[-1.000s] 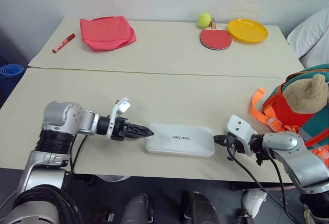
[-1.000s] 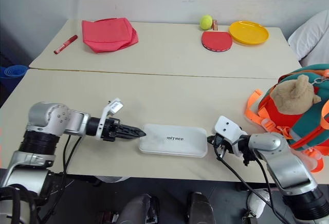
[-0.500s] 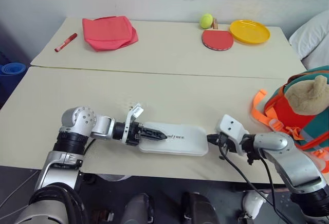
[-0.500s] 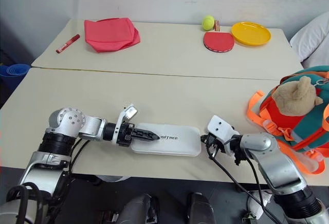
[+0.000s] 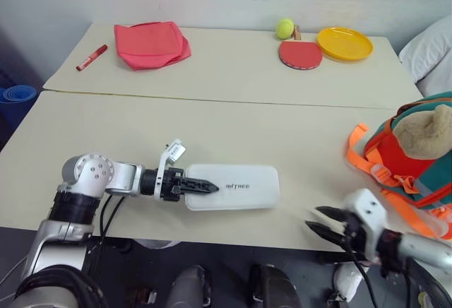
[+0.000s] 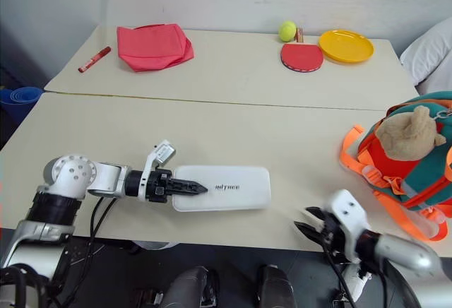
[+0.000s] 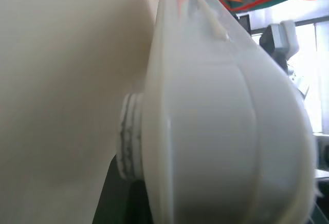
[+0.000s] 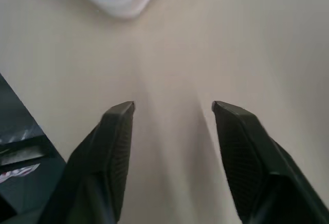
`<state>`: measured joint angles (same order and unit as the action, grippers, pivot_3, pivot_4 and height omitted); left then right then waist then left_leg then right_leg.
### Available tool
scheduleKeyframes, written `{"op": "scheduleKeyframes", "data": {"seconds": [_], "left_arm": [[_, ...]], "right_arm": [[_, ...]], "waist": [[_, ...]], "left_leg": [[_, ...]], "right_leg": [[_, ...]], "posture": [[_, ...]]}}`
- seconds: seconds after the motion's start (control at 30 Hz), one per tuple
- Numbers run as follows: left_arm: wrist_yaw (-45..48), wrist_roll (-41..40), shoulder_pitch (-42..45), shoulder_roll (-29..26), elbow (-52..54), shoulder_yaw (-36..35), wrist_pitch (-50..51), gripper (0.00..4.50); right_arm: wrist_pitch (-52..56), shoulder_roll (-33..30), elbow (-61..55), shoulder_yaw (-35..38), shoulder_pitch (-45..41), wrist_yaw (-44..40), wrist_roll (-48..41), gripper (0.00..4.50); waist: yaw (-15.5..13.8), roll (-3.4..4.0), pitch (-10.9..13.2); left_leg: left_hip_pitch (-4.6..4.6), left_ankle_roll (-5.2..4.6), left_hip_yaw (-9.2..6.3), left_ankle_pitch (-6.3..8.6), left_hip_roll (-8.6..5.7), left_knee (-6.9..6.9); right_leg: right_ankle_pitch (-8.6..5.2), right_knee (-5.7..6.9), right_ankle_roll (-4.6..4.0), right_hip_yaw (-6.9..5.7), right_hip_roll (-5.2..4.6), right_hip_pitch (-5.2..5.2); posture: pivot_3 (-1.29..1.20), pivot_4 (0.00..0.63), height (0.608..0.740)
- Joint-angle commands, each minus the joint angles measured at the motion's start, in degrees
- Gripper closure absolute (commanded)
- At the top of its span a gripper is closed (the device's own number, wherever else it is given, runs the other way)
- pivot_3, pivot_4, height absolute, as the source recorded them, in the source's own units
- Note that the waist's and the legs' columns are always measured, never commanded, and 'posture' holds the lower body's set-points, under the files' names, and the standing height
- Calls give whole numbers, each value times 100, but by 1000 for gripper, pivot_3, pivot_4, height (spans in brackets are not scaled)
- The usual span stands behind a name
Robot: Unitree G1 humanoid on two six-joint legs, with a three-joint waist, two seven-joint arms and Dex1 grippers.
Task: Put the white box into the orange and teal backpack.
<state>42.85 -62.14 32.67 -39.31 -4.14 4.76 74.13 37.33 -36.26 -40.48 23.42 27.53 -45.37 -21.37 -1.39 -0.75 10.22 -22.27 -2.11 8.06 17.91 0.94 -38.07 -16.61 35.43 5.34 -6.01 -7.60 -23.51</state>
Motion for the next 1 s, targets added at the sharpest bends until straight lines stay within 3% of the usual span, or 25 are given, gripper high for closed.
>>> {"op": "scheduleKeyframes", "data": {"seconds": [0.03,0.13,0.23,0.3,0.47,0.67,0.8,0.9,1.0], "left_arm": [[1518,1199,-361,-180,873,297,-2228,3222],[2245,1816,-481,-121,766,422,-3303,3222],[2814,2160,-460,-55,502,412,-4011,3222],[2996,2233,-398,-66,413,437,-3960,3222],[3416,2454,-350,-54,408,449,-4161,3222],[3472,2554,-379,0,418,382,-4088,3222],[3242,2375,-511,127,524,4,-4100,3222],[2896,1883,-257,221,700,-483,-3571,3222],[2768,1733,-238,94,920,-783,-3345,3222]], "right_arm": [[-545,713,-211,1041,623,354,-180,856],[-1178,1415,-129,1731,1195,345,-492,19],[-1718,1639,295,2368,1490,267,-648,19],[-1963,1591,678,2868,1470,265,-892,19],[-2022,936,1388,3513,1279,11,-1416,19],[-1670,-415,2336,2757,-114,-342,-1672,19],[-1529,-691,2662,1971,-1331,-103,-1644,19],[-1431,-671,2737,1503,-2047,-5,-1680,628],[-1497,-615,2826,1023,-2393,-65,-1508,1573]], "waist": [[2,0,0],[6,17,-5],[20,19,-5],[27,20,-5],[28,22,-3],[143,24,-2],[144,24,0],[139,25,7],[142,23,8]], "left_leg": [[4,5,3,2,2,5],[12,12,12,8,4,19],[12,10,16,12,10,32],[13,8,17,12,10,37],[12,-8,17,11,9,36],[15,-53,15,0,10,19],[10,-49,4,-4,12,18],[4,-50,1,-8,12,6],[1,-57,-1,-12,9,-10]], "right_leg": [[0,-7,-1,0,5,2],[0,-12,-1,9,4,2],[-3,-17,-6,14,4,-7],[-3,-21,-7,15,4,-9],[-3,-23,-7,17,-1,-9],[0,-20,-3,18,-6,2],[-5,-9,-12,4,-2,-1],[-5,1,-11,0,-1,-2],[-1,7,-4,-1,-3,2]], "posture": [[0,150,740],[0,150,740],[0,150,740],[0,150,740],[0,150,740],[0,150,740],[0,150,740],[0,150,740],[0,150,740]]}}
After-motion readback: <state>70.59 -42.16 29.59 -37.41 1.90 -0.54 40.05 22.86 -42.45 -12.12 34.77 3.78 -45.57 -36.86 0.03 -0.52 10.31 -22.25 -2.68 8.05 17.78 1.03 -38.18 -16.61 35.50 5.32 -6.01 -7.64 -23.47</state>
